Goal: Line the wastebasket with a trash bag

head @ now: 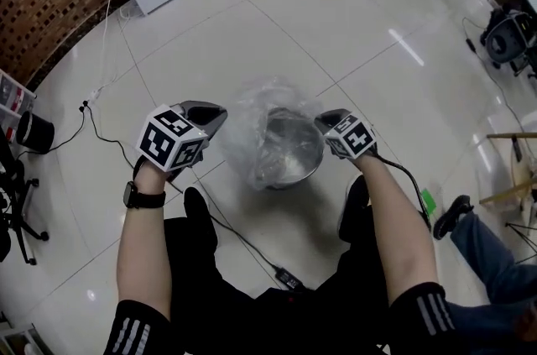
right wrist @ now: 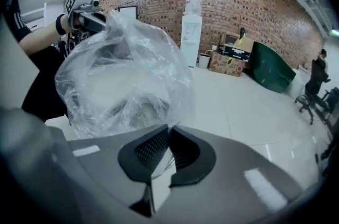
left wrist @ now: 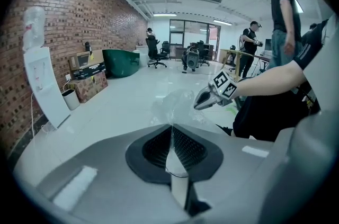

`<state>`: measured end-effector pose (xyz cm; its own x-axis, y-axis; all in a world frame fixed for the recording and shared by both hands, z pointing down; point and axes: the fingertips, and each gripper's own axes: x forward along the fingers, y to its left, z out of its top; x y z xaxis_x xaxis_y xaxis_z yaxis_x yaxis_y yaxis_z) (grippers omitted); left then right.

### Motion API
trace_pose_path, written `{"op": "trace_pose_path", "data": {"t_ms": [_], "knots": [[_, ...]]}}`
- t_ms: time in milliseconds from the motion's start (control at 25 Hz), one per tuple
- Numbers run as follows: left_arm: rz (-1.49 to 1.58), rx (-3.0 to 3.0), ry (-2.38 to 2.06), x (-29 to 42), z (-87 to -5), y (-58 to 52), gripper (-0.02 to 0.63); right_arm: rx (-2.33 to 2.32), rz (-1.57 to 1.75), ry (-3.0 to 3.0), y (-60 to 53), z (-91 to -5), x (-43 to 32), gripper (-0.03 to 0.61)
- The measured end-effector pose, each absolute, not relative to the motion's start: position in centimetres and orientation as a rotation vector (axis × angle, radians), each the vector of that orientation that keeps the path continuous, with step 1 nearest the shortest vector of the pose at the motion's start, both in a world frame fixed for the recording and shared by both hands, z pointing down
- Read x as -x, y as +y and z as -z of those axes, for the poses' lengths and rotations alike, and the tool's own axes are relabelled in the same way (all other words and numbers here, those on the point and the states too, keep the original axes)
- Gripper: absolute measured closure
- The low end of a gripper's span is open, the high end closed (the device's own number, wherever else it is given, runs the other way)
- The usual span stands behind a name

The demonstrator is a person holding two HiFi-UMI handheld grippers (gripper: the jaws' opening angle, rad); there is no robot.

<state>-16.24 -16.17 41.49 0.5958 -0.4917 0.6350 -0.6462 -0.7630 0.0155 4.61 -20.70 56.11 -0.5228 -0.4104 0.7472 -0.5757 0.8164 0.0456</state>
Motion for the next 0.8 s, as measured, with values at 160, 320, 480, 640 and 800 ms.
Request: {"op": "trace_pose_path", "data": {"t_ms": [160,320,480,640,800], "knots": [[-0.936,-2.599,-0.943,15.5,-41.2,-16.2,0.620,-0.714,-0.242,-2.167,-19.3,-52.3,-7.1,0.569],[-0.919,-2.620,-0.943,14.9,-40.7,-16.1,0.620,-0.654,-0.246,-2.116,-16.8,-49.8,-8.9,0.569],[-0.866,-2.646,-0.921,14.0,-39.5,-15.8,0.620,-0.606,-0.306,-2.126,-14.4,-47.3,-10.0,0.569],[-0.786,-2.686,-0.880,13.4,-37.8,-15.4,0.620,-0.557,-0.389,-2.116,-12.6,-46.2,-11.0,0.569],[-0.666,-2.661,-0.829,13.1,-36.5,-14.9,0.619,-0.522,-0.445,-2.095,-11.3,-46.3,-11.7,0.569]]}}
